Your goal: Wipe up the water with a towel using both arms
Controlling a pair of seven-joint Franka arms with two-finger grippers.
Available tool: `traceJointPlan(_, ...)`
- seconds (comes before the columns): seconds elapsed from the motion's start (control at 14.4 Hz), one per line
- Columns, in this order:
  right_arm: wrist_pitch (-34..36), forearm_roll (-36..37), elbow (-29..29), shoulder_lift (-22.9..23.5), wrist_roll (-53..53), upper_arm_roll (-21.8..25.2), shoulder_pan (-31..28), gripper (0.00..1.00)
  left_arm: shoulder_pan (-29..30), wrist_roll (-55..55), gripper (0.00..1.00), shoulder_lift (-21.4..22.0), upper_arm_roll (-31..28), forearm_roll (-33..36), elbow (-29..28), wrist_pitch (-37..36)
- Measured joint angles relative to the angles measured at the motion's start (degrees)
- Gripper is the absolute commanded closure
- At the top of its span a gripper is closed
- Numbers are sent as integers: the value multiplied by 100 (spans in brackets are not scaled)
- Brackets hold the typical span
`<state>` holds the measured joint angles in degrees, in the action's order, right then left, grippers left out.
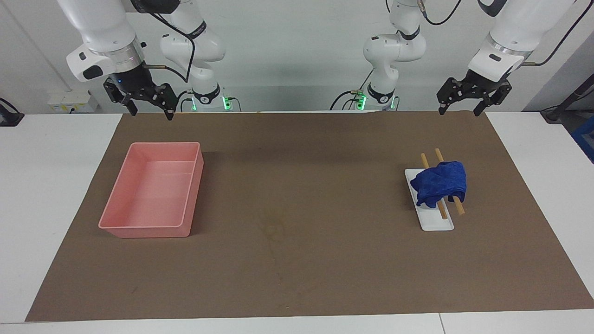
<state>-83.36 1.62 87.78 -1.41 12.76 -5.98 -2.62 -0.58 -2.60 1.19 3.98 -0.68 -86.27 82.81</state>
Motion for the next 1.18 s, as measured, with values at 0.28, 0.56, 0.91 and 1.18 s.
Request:
traceJointPlan(0.28, 0, 0, 0, -26, 0, 1, 0, 0, 7, 0, 0, 67, -15, 0, -229, 295)
traceJointPlan(0.56, 0, 0, 0, -26, 0, 1, 0, 0, 88, 0, 0, 196, -53, 1, -907, 1385)
traceJointPlan(0.91, 0, 0, 0, -26, 0, 1, 0, 0, 452, -1, 0, -9, -87, 5, -1697, 2785)
traceJointPlan(1.18, 0, 0, 0, -26, 0, 1, 0, 0, 690, 167, 0, -416, -95, 1, -2006, 3385)
